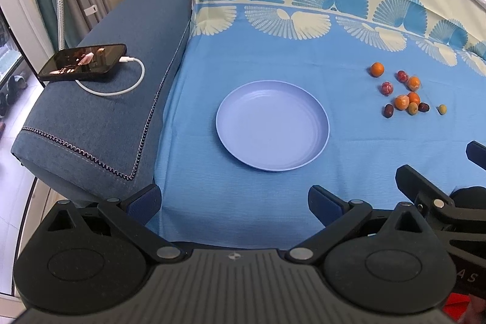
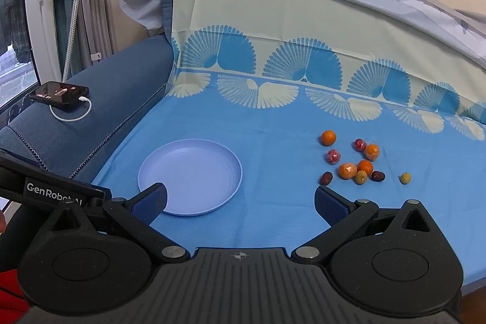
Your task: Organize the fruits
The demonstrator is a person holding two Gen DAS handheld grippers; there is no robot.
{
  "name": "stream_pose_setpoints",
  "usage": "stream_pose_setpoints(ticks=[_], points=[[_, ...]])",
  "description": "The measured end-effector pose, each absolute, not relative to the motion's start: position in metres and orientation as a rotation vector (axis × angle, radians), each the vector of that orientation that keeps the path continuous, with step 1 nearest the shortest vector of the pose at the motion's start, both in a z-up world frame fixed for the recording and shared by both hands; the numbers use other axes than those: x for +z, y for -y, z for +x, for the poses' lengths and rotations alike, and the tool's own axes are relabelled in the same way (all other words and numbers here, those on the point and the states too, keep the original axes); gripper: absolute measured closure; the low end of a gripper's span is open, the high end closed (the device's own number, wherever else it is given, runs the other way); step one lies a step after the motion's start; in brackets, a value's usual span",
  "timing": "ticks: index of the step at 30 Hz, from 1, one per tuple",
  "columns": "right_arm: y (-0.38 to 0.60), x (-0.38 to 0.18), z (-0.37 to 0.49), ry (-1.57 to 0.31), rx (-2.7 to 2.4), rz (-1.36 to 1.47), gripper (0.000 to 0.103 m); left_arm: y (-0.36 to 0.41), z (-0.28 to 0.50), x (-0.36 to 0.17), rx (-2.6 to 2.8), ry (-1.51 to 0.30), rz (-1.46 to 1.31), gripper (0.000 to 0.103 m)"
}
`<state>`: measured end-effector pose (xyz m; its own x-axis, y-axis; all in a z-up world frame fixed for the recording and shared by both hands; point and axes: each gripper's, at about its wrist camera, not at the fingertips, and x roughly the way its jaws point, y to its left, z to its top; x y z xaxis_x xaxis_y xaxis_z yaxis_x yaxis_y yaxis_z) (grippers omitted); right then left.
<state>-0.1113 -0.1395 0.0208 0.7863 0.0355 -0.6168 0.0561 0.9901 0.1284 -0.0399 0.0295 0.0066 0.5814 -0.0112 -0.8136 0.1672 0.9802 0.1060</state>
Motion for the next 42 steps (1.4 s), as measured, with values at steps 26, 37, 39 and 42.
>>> stream_pose_setpoints(ticks=[26, 37, 39, 42], points=[[0.1396, 0.0165, -0.1057, -0.686, -0.007, 0.154, 0.000, -0.0287, -0.0367, 0.0029, -0.104, -0.962, 0.188, 0.000], [0.1411, 0.0160, -0.1097, -0.681, -0.014, 0.160, 0.000, -0.0263, -0.0399, 0.0030, -0.104, -0.953, 0.200, 0.000], [0.1411, 0.0158, -0.1096, -0.682, -0.013, 0.162, 0.000, -0.0262, -0.0403, 0.0027, -0.105, -0.952, 0.200, 0.000], [0.1395, 0.0148, -0.1081, -0.691, -0.011, 0.158, 0.000, -0.0272, -0.0387, 0.0005, -0.103, -0.960, 0.199, 0.000]])
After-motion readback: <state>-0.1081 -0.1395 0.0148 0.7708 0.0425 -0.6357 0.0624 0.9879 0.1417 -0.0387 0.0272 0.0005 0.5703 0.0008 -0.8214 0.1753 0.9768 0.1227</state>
